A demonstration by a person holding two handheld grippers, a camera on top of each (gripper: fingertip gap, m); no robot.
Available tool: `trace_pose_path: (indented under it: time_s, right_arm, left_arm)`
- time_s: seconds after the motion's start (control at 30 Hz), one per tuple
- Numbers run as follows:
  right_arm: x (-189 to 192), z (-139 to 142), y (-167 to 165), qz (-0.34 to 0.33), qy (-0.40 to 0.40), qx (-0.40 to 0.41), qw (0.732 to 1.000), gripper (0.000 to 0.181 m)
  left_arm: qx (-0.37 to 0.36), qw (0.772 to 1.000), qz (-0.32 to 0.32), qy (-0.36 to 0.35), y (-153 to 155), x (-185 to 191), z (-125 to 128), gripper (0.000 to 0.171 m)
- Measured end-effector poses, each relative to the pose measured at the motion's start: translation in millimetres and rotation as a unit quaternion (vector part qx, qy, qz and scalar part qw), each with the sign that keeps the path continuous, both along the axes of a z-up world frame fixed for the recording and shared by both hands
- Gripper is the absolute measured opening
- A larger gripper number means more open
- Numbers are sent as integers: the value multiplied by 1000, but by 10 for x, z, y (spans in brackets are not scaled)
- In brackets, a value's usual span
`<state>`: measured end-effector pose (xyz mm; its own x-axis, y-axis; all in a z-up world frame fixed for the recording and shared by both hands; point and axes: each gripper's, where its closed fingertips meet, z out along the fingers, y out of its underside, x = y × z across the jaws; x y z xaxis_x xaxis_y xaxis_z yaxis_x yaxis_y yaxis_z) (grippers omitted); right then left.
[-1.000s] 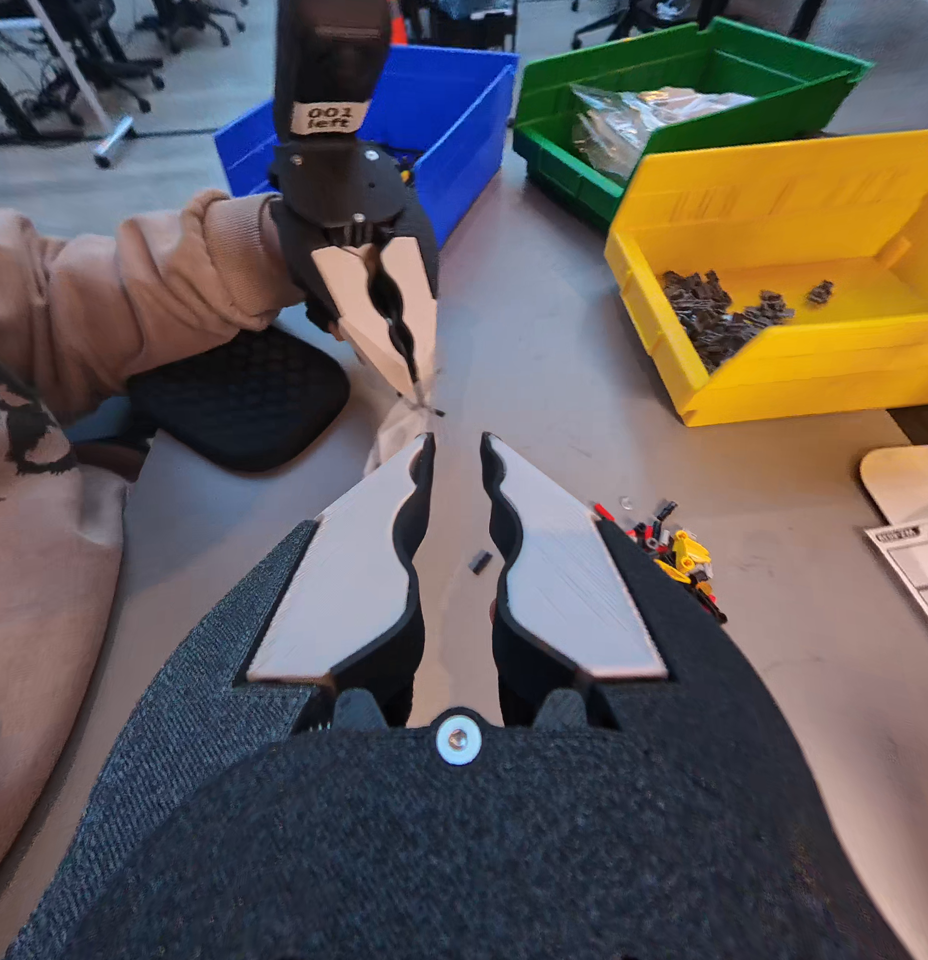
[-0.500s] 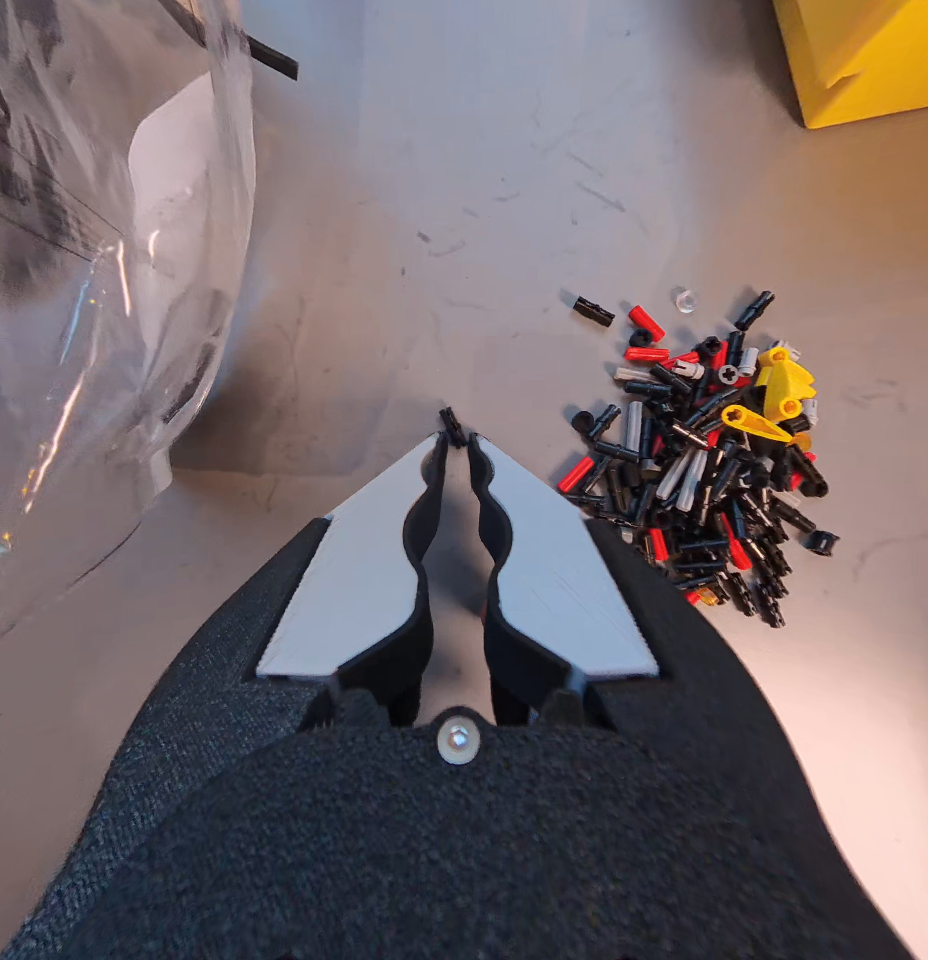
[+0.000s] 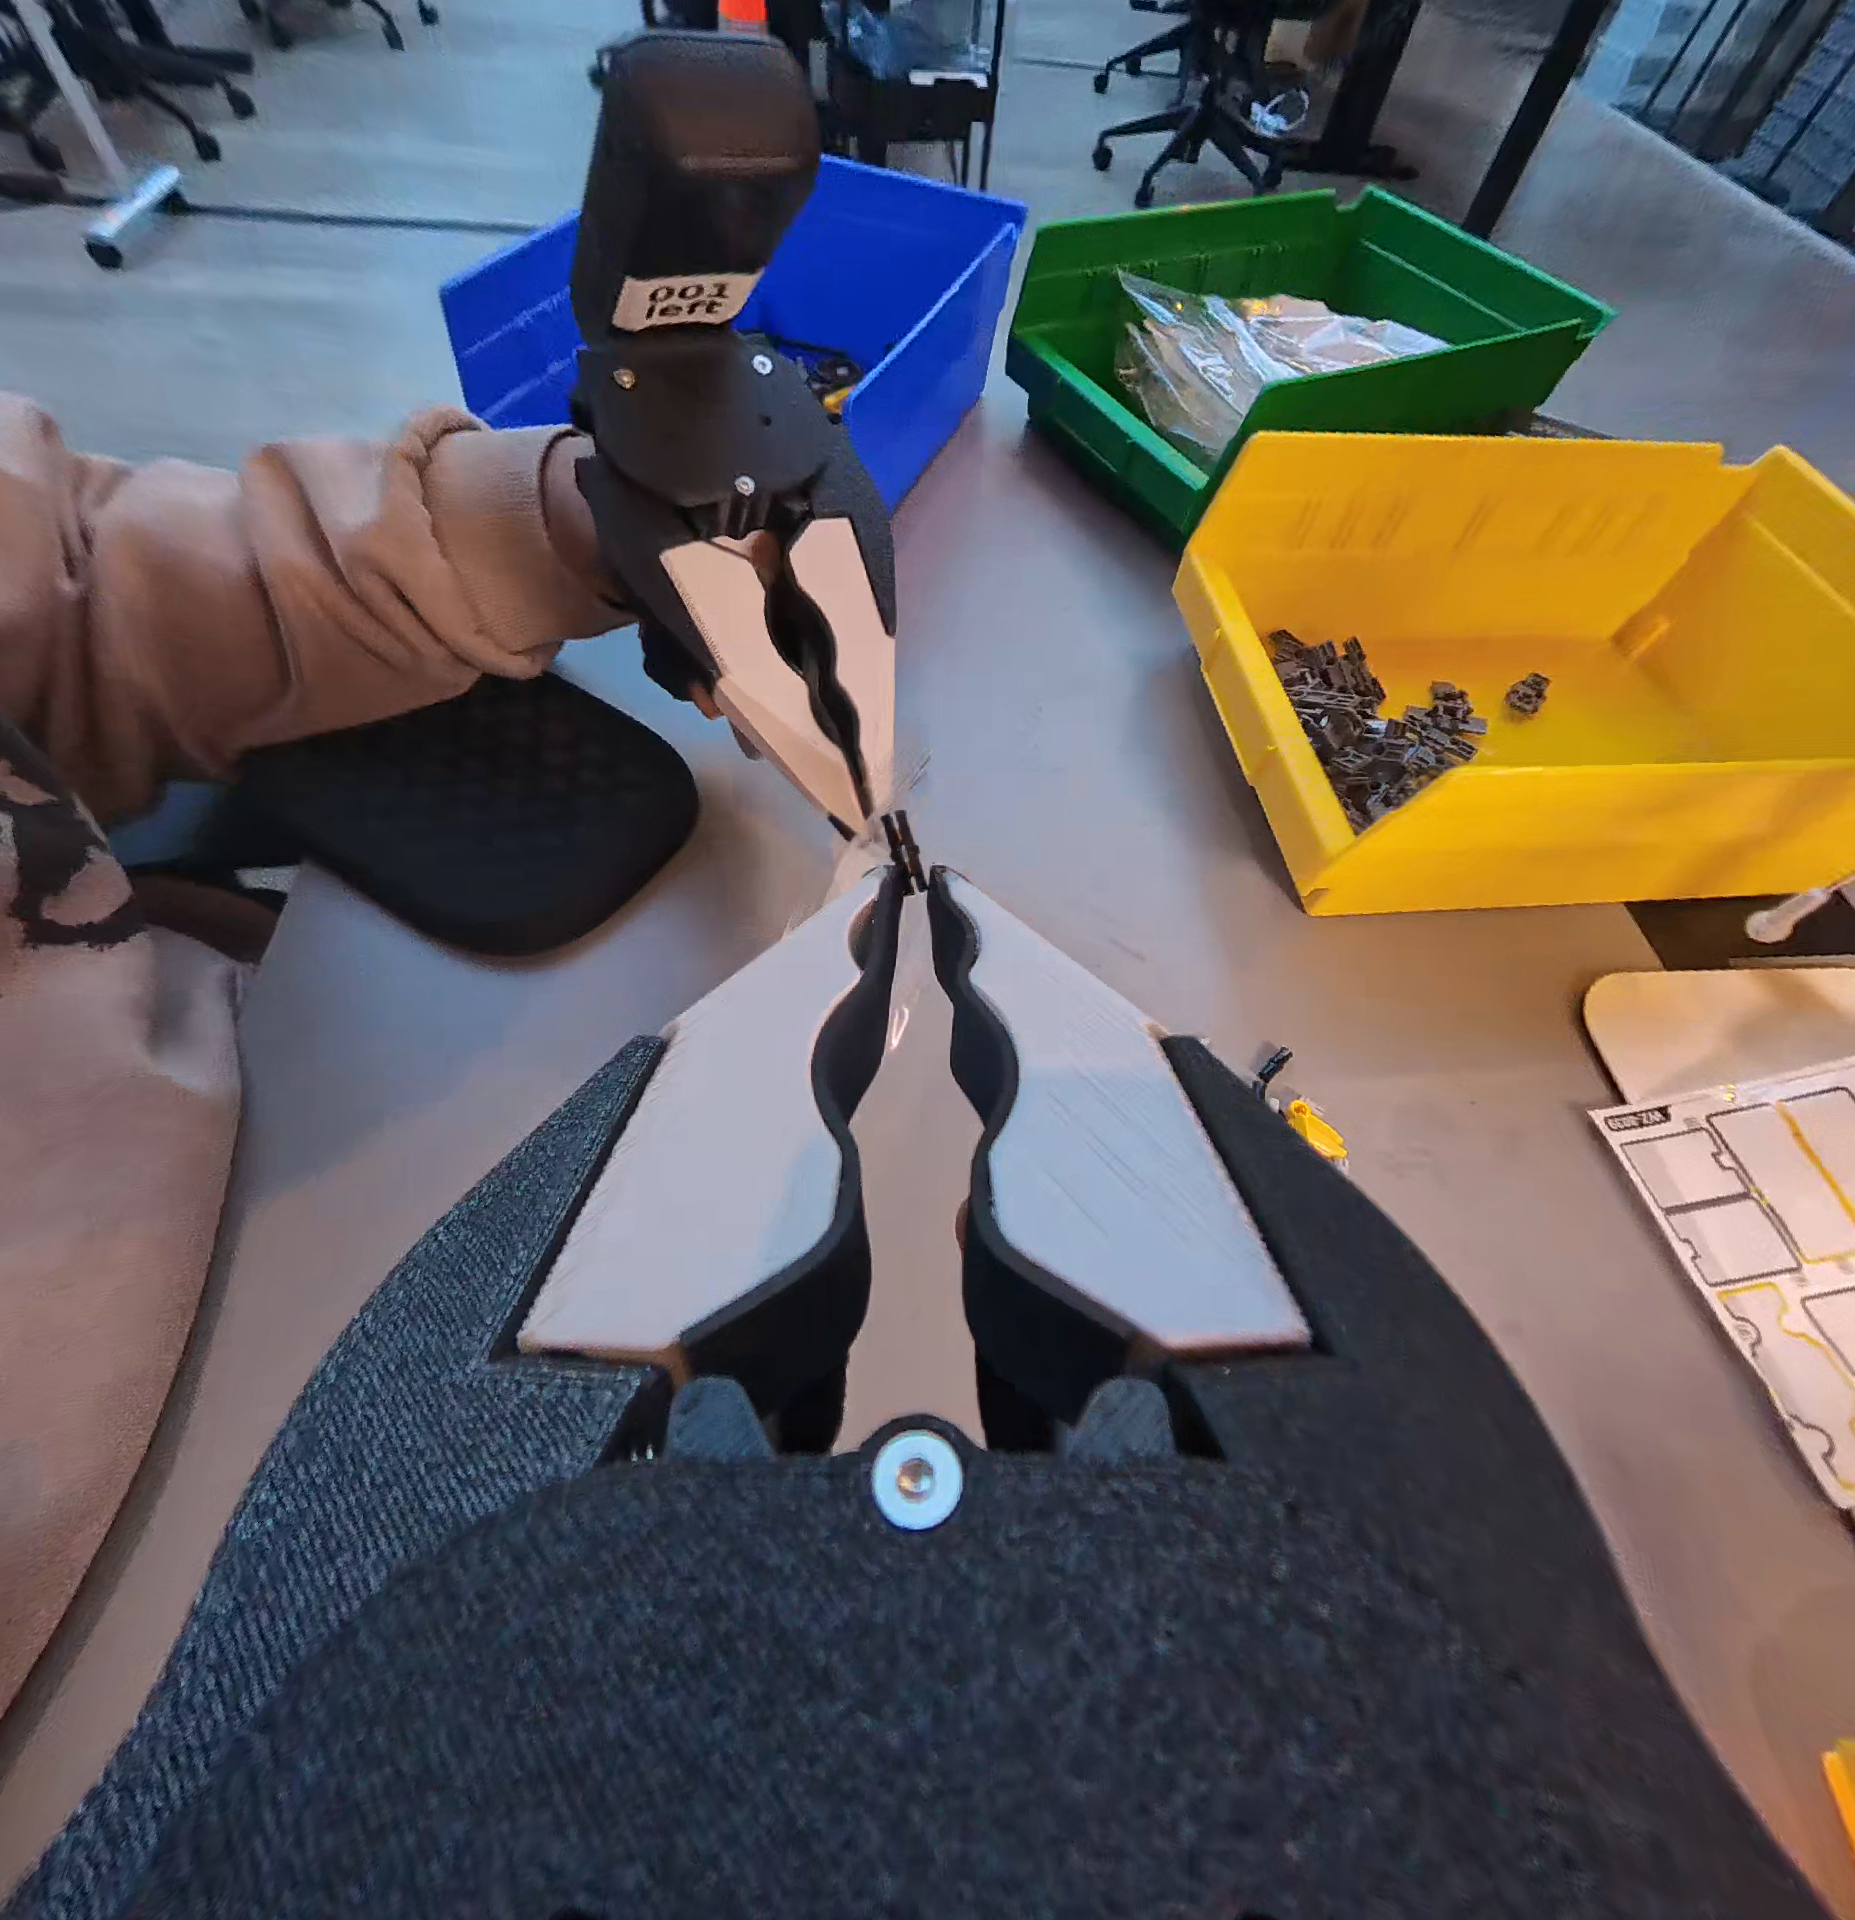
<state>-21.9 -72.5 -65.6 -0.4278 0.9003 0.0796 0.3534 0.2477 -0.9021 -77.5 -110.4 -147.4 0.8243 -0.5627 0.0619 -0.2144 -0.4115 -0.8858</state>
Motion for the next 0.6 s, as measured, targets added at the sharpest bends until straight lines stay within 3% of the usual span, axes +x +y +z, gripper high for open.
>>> trace_pose_path:
  time_s: [0.37, 0.6]
  right_arm:
    - [7, -276, -69, -2, -58, 45, 997, 9]
    - [34, -63, -62, 6, -19, 3, 1000, 18]
  left_arm:
    - [16, 1000, -6, 13, 21, 99, 55, 0]
    - [29, 999, -8, 13, 21, 121, 93, 0]
